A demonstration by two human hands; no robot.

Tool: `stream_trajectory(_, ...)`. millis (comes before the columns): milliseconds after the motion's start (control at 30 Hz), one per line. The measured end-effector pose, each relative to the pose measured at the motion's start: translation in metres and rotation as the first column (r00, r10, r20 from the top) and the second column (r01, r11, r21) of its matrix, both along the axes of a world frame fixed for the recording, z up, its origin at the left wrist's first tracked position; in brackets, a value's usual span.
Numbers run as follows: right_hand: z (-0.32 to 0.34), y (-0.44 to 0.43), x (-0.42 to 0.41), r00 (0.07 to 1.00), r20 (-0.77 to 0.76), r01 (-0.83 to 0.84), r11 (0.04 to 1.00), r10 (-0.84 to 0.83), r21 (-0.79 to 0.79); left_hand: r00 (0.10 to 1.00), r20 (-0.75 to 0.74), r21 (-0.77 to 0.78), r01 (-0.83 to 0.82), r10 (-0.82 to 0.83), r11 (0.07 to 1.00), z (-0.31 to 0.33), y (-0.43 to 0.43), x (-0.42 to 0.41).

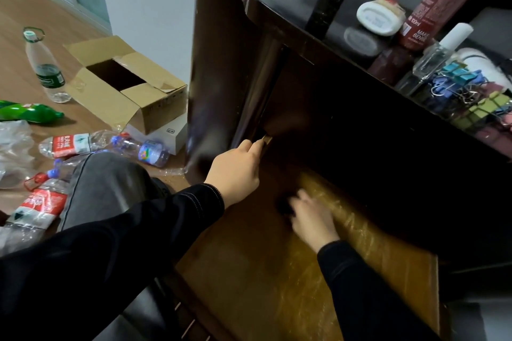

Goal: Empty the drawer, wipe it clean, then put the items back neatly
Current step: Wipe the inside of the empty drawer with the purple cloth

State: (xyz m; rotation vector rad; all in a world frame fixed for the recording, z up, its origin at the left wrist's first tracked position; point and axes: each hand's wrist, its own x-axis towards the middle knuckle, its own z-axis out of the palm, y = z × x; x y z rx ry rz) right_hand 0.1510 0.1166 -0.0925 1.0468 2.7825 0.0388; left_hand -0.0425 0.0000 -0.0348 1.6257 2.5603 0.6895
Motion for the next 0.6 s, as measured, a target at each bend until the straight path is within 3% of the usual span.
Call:
stream_trajectory(100,-0.004,-0.045,0.021,0.970,-0.012,-0.243,0.966,0.243,-0.082,1.000,0.008,0.002,-0.004,0.004,1.000,0.000,0.000,0.000)
stream_trajectory(167,-0.003,-0.049,0.024,0.962,-0.010,-0.273,0.958,0.273,-0.093,1.000,0.006,-0.004,-0.001,0.001,1.000,-0.001,0.000,-0.001)
stream_trajectory(300,-0.002,0.006,-0.005,0.999,-0.041,0.011,0.999,-0.009,0.034,1.000,-0.002,-0.008,-0.006,0.006,1.000,-0.003,0.000,-0.002)
stream_trajectory(433,0.001,0.064,-0.038,0.938,-0.101,0.308,0.932,-0.330,-0.191,1.000,0.005,0.005,-0.005,0.005,1.000,-0.004,0.001,-0.002)
stream_trajectory(533,0.000,0.066,-0.039,0.947,-0.072,0.295,0.937,-0.313,-0.186,1.000,0.008,0.007,-0.005,0.005,1.000,-0.003,0.000,-0.001)
stream_trajectory(600,0.006,0.048,-0.027,0.974,-0.082,0.204,0.975,-0.211,-0.087,1.000,0.009,0.011,-0.004,0.004,1.000,-0.002,0.000,-0.001)
